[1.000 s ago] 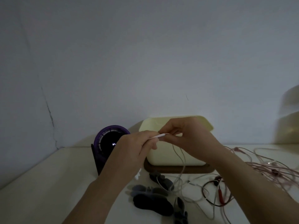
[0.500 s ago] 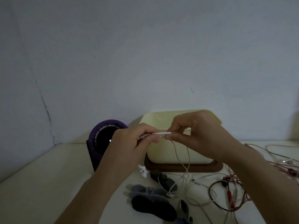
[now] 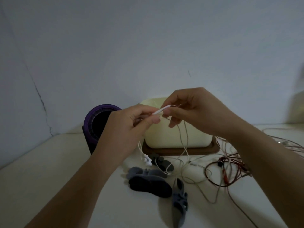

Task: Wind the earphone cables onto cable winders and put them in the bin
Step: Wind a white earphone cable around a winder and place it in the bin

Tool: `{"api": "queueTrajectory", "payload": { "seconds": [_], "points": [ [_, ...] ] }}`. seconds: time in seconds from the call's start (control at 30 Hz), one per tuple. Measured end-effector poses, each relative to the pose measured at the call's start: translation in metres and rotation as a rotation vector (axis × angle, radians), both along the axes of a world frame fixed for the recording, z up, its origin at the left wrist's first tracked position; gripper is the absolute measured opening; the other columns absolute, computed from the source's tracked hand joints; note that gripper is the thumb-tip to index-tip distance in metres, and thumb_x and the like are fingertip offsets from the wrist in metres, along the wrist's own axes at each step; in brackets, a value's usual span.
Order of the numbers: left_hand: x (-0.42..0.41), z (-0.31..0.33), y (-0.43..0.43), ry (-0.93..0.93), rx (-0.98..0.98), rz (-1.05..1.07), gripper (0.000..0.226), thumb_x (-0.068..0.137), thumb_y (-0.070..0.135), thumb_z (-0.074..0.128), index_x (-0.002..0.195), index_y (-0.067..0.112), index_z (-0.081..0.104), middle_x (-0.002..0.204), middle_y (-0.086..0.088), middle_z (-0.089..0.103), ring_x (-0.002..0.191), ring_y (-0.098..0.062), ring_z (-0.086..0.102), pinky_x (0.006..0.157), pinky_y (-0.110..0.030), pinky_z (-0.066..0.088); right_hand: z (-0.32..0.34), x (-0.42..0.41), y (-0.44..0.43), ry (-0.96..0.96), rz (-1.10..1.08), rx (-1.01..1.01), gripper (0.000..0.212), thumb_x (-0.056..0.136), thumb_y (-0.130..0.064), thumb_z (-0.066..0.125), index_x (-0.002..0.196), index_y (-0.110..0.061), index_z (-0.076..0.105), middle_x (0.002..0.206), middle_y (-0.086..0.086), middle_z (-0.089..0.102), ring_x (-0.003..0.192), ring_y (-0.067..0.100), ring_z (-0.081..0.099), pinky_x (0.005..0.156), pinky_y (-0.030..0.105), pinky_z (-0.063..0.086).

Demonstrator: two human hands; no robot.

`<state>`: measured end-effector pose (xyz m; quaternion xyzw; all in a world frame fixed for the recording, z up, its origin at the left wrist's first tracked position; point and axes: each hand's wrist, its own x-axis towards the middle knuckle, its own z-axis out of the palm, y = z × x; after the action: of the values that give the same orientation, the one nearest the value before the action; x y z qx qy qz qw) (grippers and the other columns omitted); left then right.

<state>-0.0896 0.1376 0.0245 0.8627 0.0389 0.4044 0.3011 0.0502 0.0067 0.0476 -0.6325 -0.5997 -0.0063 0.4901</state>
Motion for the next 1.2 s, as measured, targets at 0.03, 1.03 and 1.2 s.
{"api": "queueTrajectory", "payload": {
  "seconds": [0.03,1.03,1.2],
  "points": [
    [-0.001,-0.002,0.0,0.004,-0.01,-0.024,0.019,0.089,0.031,0.064,0.1,0.046,0.065,0.085,0.017,0.073,0.071,-0.006,0.066,0.063,-0.025,0.052,0.002,0.001,-0.002,0.0,-0.01,-0.004,0.004,0.087,-0.014,0.065,0.087,-0.012,0.069,0.075,0.0,0.071,0.06,0.01,0.069,0.06,0.019,0.054],
    [0.004,-0.038,-0.009,0.757,0.132,0.12,0.044,0.087,0.048,0.062,0.128,0.038,0.051,0.114,0.02,0.054,0.102,0.002,0.054,0.094,-0.029,0.048,0.0,0.0,-0.005,-0.132,-0.101,-0.254,0.011,0.089,-0.027,0.064,0.089,-0.02,0.072,0.069,-0.011,0.067,0.053,-0.01,0.052,0.054,0.003,0.036],
    [0.004,-0.039,-0.028,0.938,0.328,-0.165,0.043,0.094,0.008,0.05,0.126,0.036,0.058,0.114,0.017,0.05,0.102,0.001,0.048,0.092,-0.014,0.039,-0.002,0.003,-0.003,-0.131,-0.129,-0.267,0.012,0.09,-0.024,0.062,0.092,-0.02,0.073,0.068,-0.012,0.066,0.051,-0.01,0.05,0.053,0.004,0.035]
  ]
}}
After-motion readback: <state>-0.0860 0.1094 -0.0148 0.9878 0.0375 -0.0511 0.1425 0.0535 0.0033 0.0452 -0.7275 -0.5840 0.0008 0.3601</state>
